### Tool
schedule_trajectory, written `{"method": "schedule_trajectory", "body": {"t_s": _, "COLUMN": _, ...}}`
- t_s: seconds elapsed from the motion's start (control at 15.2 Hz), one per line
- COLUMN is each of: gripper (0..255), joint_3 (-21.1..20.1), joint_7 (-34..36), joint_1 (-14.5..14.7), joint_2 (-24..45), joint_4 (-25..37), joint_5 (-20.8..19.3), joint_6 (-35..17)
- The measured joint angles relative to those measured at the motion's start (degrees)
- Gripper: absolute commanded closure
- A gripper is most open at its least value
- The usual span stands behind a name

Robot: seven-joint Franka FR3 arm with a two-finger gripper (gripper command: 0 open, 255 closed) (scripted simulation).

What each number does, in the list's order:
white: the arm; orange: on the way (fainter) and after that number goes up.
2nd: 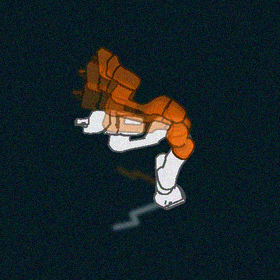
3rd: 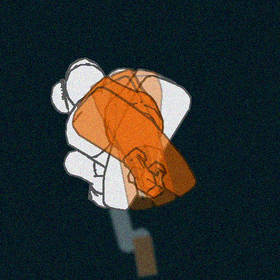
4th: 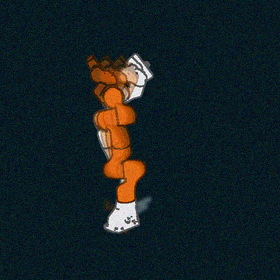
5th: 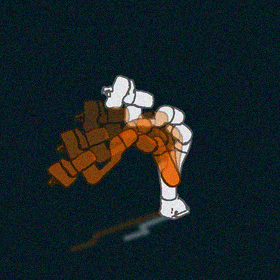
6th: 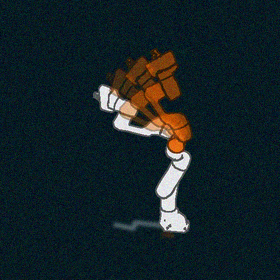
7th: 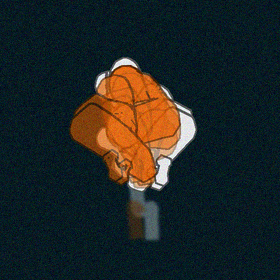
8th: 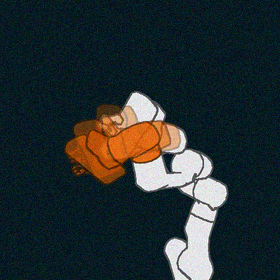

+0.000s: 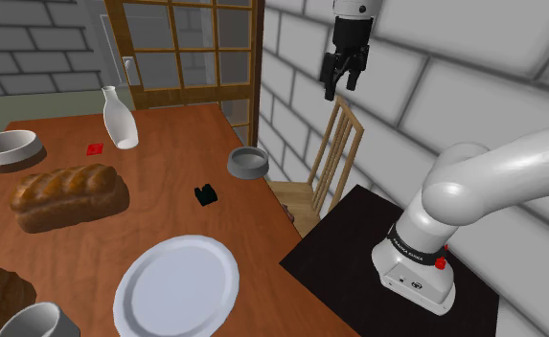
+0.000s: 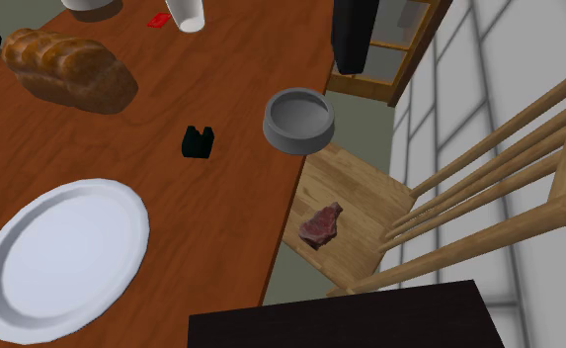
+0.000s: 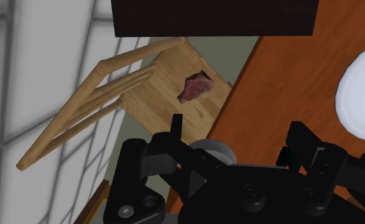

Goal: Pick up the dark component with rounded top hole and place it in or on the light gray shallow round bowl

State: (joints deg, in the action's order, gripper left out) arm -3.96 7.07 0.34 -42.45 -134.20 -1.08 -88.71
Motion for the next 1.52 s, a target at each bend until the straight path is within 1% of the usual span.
{"method": "schedule_trajectory", "body": {"t_s": 0.07, "gripper": 0, "joint_3": 0.0, "joint_7": 0.0, "joint_1": 0.0, "joint_2": 0.0, "joint_4": 0.0, "joint_5": 0.0, "joint_6": 0.0}}
{"method": "schedule_trajectory", "body": {"t_s": 0.2, "gripper": 0, "joint_3": -0.7, "joint_7": 0.7, "joint_1": 0.3, "joint_2": 1.4, "joint_4": -0.6, "joint_5": 0.5, "joint_6": -2.0}}
{"method": "schedule_trajectory", "body": {"t_s": 0.66, "gripper": 0, "joint_3": -3.3, "joint_7": 3.4, "joint_1": 1.3, "joint_2": 9.5, "joint_4": -4.8, "joint_5": 2.5, "joint_6": -14.8}}
{"method": "schedule_trajectory", "body": {"t_s": 1.06, "gripper": 0, "joint_3": -6.5, "joint_7": 6.8, "joint_1": 2.2, "joint_2": 21.2, "joint_4": -3.9, "joint_5": 3.4, "joint_6": -26.2}}
{"method": "schedule_trajectory", "body": {"t_s": 1.25, "gripper": 0, "joint_3": -7.8, "joint_7": 8.3, "joint_1": 2.5, "joint_2": 26.6, "joint_4": -2.7, "joint_5": 3.2, "joint_6": -30.7}}
{"method": "schedule_trajectory", "body": {"t_s": 1.52, "gripper": 0, "joint_3": -9.1, "joint_7": 10.3, "joint_1": 2.6, "joint_2": 35.1, "joint_4": -0.1, "joint_5": 2.1, "joint_6": -37.0}}
